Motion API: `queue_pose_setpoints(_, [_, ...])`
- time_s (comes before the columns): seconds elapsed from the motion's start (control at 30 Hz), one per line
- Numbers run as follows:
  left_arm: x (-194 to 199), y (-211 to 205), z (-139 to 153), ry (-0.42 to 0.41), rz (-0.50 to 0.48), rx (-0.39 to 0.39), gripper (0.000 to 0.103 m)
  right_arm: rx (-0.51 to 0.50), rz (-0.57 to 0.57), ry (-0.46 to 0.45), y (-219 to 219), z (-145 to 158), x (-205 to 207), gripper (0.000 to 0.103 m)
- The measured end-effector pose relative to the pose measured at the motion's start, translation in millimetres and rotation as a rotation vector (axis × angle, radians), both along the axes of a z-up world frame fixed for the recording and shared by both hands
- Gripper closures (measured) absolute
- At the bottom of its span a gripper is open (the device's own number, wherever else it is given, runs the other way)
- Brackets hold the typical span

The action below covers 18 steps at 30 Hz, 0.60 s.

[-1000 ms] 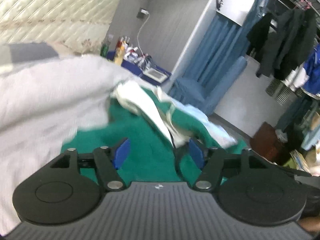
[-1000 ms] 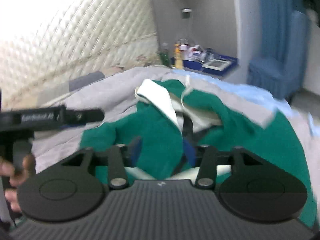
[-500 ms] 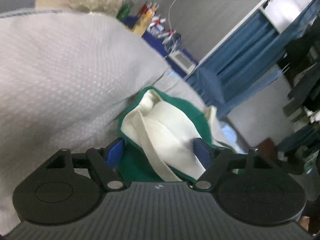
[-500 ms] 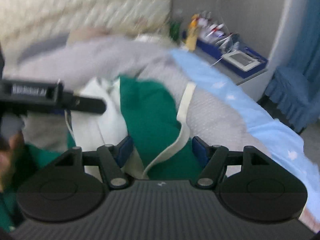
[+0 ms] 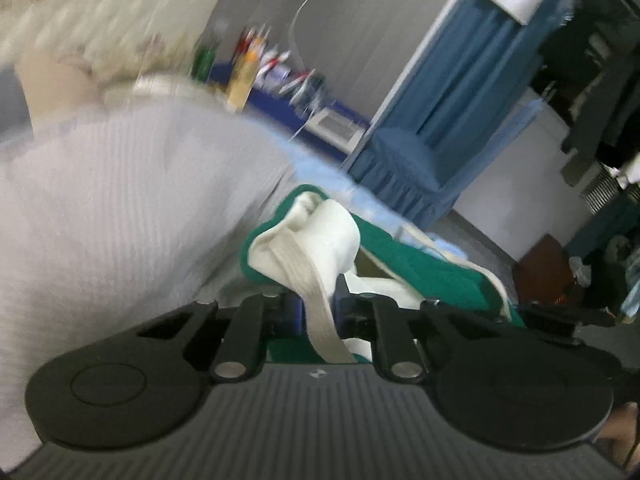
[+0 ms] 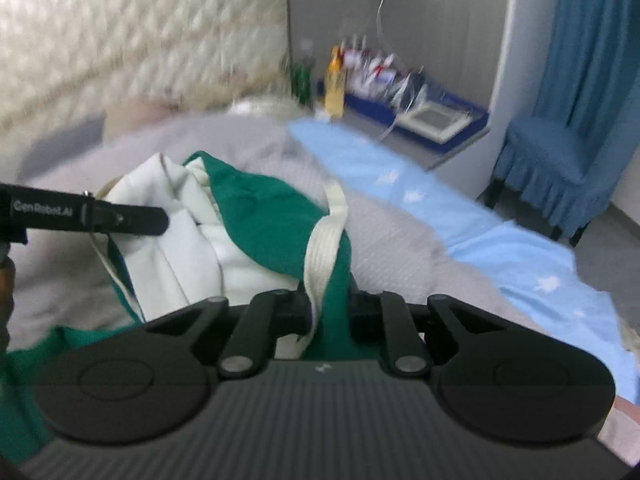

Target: Fold large clothes

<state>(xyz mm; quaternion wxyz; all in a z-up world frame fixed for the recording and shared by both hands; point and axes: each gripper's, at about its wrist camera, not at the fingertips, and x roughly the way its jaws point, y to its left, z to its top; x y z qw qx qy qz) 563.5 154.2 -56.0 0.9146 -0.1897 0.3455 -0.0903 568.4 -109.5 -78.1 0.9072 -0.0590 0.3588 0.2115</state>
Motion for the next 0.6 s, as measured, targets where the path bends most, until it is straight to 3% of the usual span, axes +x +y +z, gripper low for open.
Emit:
queue_pose_setpoints(0.17, [-66, -21, 68, -0.14, -0.046, 0.087, 0.088, 0.041, -0.021, -0.156, -24, 53, -68, 0.087])
queue_pose_setpoints(0.33, [-169, -53, 121, -0.275, -0.081, 0.161, 0.088, 0.1, -0.052, -0.306, -52, 91, -158, 0.087])
queue_pose_setpoints(0.5, [-275, -81, 138, -0.328, -0.111, 0.228, 0.088, 0.103, -0.073, -0.382, -69, 96, -257, 0.087])
queue_pose_setpoints(0.6, [-328, -93, 125, -0.316, -0.12, 0.253, 0.088, 0.141, -0.1, -0.325, -80, 83, -293, 0.087])
